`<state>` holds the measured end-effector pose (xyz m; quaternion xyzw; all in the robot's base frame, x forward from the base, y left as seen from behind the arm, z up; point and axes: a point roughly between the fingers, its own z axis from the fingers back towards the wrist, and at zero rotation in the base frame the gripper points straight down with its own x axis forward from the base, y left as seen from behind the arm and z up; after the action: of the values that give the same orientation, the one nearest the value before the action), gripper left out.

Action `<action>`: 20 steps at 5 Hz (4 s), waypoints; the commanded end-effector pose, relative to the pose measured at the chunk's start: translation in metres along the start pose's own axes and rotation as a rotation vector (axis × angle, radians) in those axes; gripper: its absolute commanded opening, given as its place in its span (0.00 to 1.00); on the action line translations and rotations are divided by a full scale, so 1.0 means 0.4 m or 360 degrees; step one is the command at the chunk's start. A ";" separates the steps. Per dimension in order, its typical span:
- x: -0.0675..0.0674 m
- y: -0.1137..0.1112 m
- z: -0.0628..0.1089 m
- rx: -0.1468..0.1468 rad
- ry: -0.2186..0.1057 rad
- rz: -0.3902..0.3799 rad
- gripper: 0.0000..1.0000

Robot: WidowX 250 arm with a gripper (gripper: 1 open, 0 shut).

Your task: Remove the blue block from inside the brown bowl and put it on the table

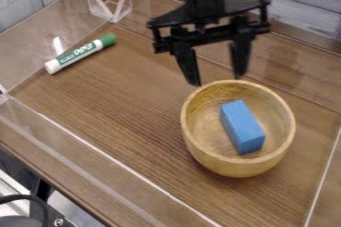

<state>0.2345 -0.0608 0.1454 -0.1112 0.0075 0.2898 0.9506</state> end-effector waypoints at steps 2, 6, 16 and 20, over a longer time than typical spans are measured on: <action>-0.031 -0.069 -0.046 -0.0059 -0.0055 -0.0068 1.00; -0.018 -0.080 -0.167 -0.0084 -0.0134 -0.0075 1.00; 0.061 -0.083 -0.183 0.0000 -0.0269 -0.0257 1.00; 0.061 -0.075 -0.215 0.0012 -0.0268 -0.0225 1.00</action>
<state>0.2705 -0.0898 0.0581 -0.0759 -0.0638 0.2314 0.9678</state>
